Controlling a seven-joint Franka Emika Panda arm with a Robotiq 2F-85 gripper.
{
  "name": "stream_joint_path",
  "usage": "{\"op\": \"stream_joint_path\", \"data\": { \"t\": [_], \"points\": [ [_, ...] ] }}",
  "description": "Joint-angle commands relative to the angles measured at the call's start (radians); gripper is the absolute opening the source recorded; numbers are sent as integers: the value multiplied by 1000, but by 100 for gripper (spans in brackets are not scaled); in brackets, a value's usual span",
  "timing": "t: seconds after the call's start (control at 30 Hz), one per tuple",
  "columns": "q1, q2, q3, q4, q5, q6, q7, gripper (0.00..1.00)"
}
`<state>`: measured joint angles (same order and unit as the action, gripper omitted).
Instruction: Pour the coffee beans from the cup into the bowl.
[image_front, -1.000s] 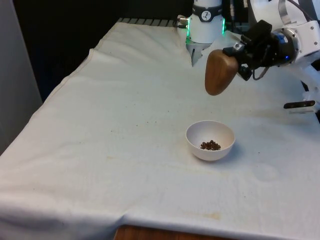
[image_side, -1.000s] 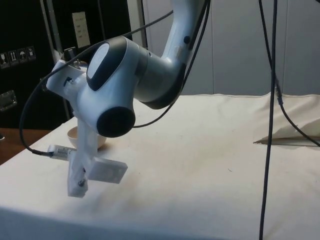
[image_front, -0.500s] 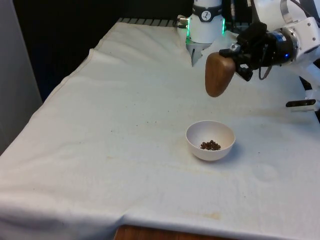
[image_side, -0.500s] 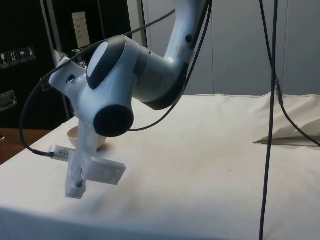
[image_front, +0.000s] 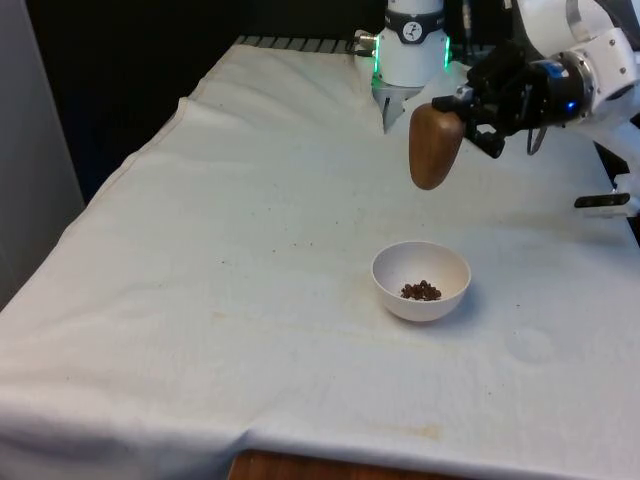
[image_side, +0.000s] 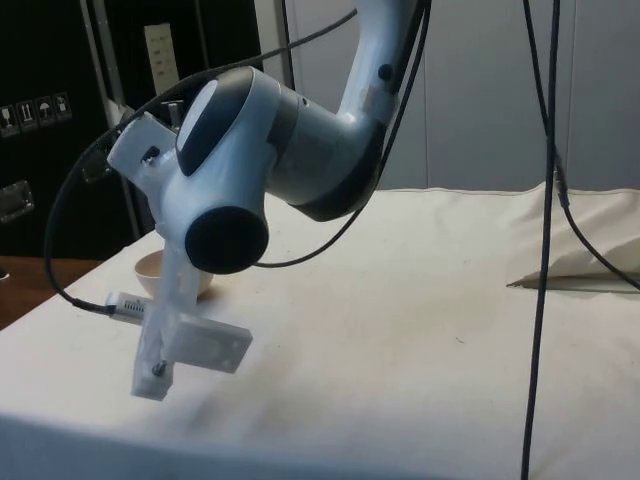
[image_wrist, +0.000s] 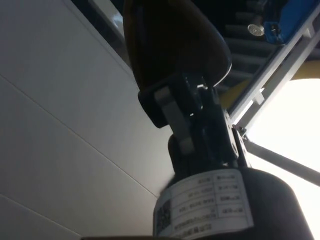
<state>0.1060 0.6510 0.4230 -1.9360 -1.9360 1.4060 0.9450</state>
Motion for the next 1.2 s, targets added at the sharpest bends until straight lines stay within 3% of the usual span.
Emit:
{"op": "stream_joint_path", "data": {
  "t": [0.0,0.13,0.17,0.43,0.47,0.5,0.67,0.7,0.73,0.77,1.03,1.07,1.1,1.17],
  "points": [
    [-6,-10,7,-9,18,5,4,0],
    [0,-8,5,-8,28,-6,15,0],
    [-5,-17,13,-16,49,-1,22,0],
    [-8,-23,18,-24,97,-1,50,0],
    [0,-15,13,-17,85,-10,47,0],
    [-11,-25,17,-26,104,3,57,0],
    [-27,-28,17,-36,113,18,83,0],
    [-35,-31,17,-43,114,27,95,0],
    [-24,-21,12,-33,109,6,92,0],
    [-39,-33,16,-45,114,31,100,0],
    [-72,-53,3,-76,110,67,140,0],
    [-62,-44,-1,-68,109,48,138,0],
    [-75,-55,1,-80,110,72,144,0],
    [-82,-59,-2,-85,109,80,153,0]
  ]
}}
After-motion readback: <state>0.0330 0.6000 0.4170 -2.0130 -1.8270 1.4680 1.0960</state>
